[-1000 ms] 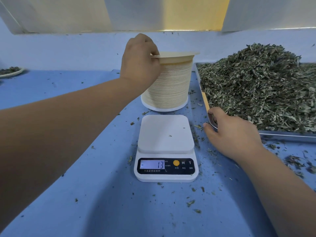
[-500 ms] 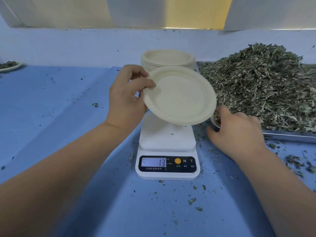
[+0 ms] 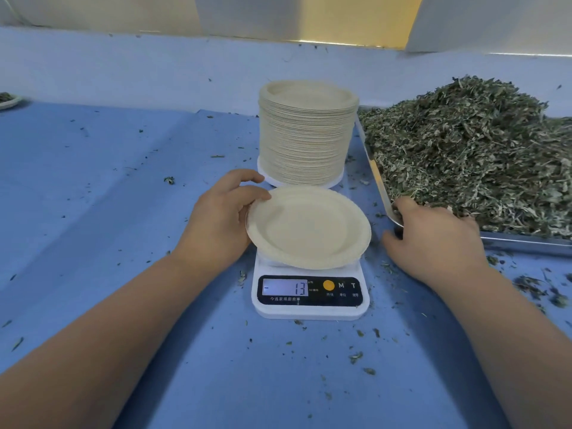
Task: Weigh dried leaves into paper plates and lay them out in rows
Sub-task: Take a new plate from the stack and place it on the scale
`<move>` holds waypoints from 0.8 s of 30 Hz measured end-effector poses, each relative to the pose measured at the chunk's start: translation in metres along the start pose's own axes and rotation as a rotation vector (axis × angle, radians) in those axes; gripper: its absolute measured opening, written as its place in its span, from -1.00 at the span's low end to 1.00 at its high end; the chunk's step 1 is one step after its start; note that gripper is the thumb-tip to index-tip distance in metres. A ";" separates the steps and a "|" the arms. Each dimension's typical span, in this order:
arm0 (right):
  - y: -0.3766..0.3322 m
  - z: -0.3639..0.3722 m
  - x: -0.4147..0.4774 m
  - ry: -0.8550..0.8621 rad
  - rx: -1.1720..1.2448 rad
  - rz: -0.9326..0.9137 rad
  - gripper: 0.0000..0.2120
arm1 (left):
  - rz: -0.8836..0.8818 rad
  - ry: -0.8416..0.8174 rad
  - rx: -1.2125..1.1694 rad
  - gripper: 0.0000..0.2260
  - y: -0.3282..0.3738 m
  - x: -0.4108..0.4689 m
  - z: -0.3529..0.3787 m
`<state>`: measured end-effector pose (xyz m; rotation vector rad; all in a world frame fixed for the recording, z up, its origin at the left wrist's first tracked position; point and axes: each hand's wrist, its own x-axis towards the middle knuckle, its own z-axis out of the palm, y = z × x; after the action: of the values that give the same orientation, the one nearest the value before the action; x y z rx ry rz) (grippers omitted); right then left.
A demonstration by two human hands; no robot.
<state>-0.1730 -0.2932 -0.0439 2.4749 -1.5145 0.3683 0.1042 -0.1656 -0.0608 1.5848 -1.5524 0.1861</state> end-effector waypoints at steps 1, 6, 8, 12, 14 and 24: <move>0.000 -0.001 0.000 0.005 0.014 -0.010 -0.74 | -0.030 -0.017 0.018 -0.75 -0.001 0.000 -0.001; 0.000 -0.006 -0.003 0.016 0.091 -0.010 -0.59 | -0.173 0.008 0.040 -0.62 -0.004 0.001 -0.006; 0.000 -0.008 -0.006 0.039 0.177 0.029 -0.50 | -0.204 0.029 -0.043 -0.56 -0.005 0.001 -0.005; 0.000 -0.013 -0.006 0.082 0.262 0.118 -0.39 | -0.240 -0.011 -0.175 -0.52 -0.005 -0.002 -0.001; 0.003 -0.013 -0.004 0.146 0.216 0.207 -0.37 | -0.258 -0.013 -0.178 -0.55 -0.007 -0.004 0.001; 0.009 -0.005 -0.006 -0.032 0.067 0.193 -0.40 | -0.283 -0.143 -0.259 -0.35 -0.003 -0.009 0.007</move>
<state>-0.1838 -0.2907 -0.0409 2.4014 -1.7884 0.4198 0.1021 -0.1641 -0.0719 1.6143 -1.3745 -0.2788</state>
